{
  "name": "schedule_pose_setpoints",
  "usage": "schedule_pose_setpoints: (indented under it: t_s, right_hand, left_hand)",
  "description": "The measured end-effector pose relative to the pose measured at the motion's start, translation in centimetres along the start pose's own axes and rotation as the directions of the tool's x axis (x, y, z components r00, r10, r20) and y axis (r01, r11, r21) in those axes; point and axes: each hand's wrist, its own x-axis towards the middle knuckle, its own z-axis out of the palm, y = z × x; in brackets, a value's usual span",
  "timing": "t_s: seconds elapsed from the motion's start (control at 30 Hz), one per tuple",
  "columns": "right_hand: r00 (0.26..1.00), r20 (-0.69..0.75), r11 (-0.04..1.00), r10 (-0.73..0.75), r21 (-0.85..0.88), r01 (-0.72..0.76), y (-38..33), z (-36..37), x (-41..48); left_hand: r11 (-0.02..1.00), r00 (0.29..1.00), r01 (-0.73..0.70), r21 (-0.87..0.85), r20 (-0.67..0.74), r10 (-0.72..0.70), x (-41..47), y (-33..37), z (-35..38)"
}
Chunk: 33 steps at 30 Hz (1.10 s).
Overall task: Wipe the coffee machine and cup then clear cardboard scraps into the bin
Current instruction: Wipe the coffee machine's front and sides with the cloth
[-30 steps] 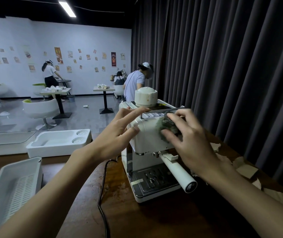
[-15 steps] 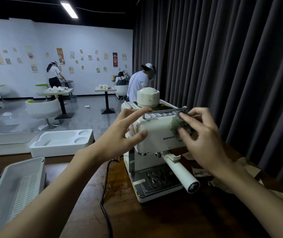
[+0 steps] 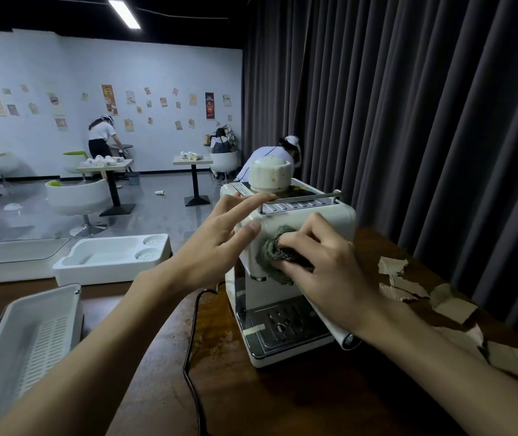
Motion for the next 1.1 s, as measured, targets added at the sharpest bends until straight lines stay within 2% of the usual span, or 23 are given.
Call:
schedule_pose_setpoints:
  t_s: [0.2,0.3,0.53,0.63,0.9,1.0,1.1]
  right_hand:
    - [0.998,0.051,0.999,-0.041,0.036,0.039,1.0,0.0,-0.1]
    - [0.999,0.028,1.000,0.031,0.003,-0.031,2.8,-0.6,-1.2]
    - [0.963,-0.161,0.973,0.218,-0.045,-0.228,6.4,-2.5,-3.9]
    - [0.973,-0.143,0.983,0.180,-0.020,-0.185,5.4,-1.9,-3.4]
    - [0.996,0.079,0.998,-0.050,0.044,0.047,0.8,0.1,0.1]
    - [0.997,0.070,0.998,-0.037,0.049,0.034,1.0,-0.2,-0.1]
    - [0.999,-0.023,0.999,0.040,0.004,-0.040,2.1,-0.9,-0.7]
  left_hand:
    - [1.000,1.000,0.012,-0.008,-0.005,-0.012,0.0,-0.1,0.1]
    - [0.999,1.000,0.022,-0.048,0.009,-0.021,0.0,-0.1,0.3]
    - [0.998,1.000,0.021,-0.067,0.015,-0.020,-0.1,0.1,0.4]
    - [0.997,1.000,0.023,-0.069,0.007,-0.022,-0.1,0.1,0.6]
    - [0.998,0.999,0.043,-0.046,-0.010,-0.044,-0.1,0.2,0.5]
    - [0.996,0.998,0.053,-0.068,-0.010,-0.054,0.0,0.4,0.4]
    - [0.996,0.999,0.047,-0.072,-0.021,-0.049,0.0,0.5,0.4]
